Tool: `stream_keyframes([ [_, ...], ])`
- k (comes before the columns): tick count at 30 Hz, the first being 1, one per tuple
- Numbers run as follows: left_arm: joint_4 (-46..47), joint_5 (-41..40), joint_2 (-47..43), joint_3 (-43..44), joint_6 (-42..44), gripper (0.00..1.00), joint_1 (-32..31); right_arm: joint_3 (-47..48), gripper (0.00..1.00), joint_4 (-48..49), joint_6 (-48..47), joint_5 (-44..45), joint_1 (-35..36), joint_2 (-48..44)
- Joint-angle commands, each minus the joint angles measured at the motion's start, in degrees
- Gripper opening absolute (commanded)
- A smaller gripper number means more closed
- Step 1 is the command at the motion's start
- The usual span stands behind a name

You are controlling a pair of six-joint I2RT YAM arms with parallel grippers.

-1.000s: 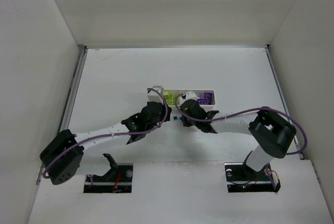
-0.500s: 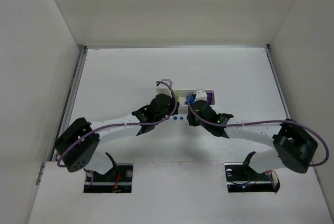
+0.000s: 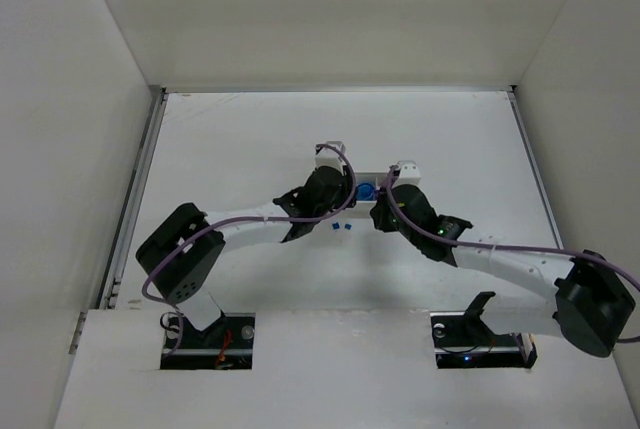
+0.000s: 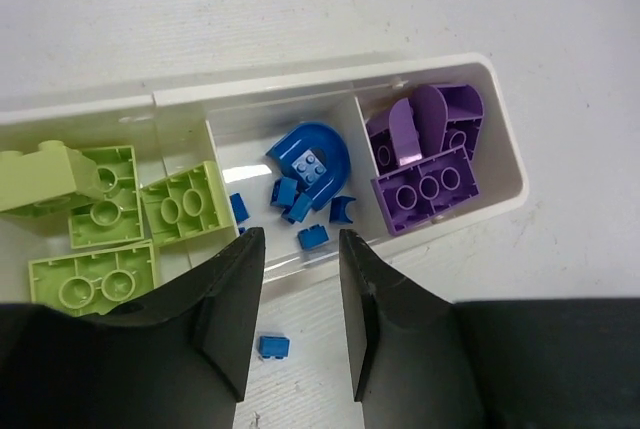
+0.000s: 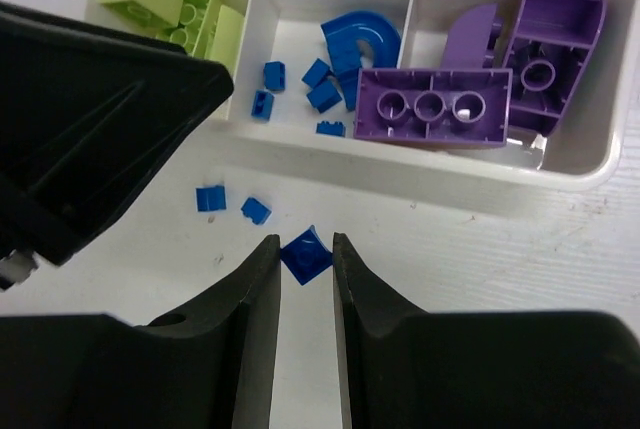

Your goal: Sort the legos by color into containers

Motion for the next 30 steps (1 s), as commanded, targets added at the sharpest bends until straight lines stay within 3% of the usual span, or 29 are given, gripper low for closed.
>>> stream_keyframes([
  [1, 1.9, -1.5, -6.2, -1.4, 1.3, 0.33, 0.6, 5.3, 0.23, 2.1, -1.3, 0.5, -1.0, 2.4],
  [9, -0.9, -8.8, -17.9, -15.5, -0.3, 0.31, -3.5, 13.2, 0.25, 5.3, -4.0, 0.9, -3.1, 12.6],
  [14, -3.5, -13.2, -20.5, -19.6, -2.8, 0.31, -6.8, 15.5, 0.42, 5.8, -4.1, 1.0, -4.0, 14.9],
  [18, -2.3, -13.3, -17.7, -19.8, -4.9, 0.32, -8.2, 14.5, 0.46, 5.4, -4.0, 2.2, -3.7, 13.5],
  [30, 1.4, -12.5, -5.2, -14.4, -5.0, 0.32, -8.9, 2.2, 0.42, 5.8, 0.5, 2.5, 4.7, 6.9],
])
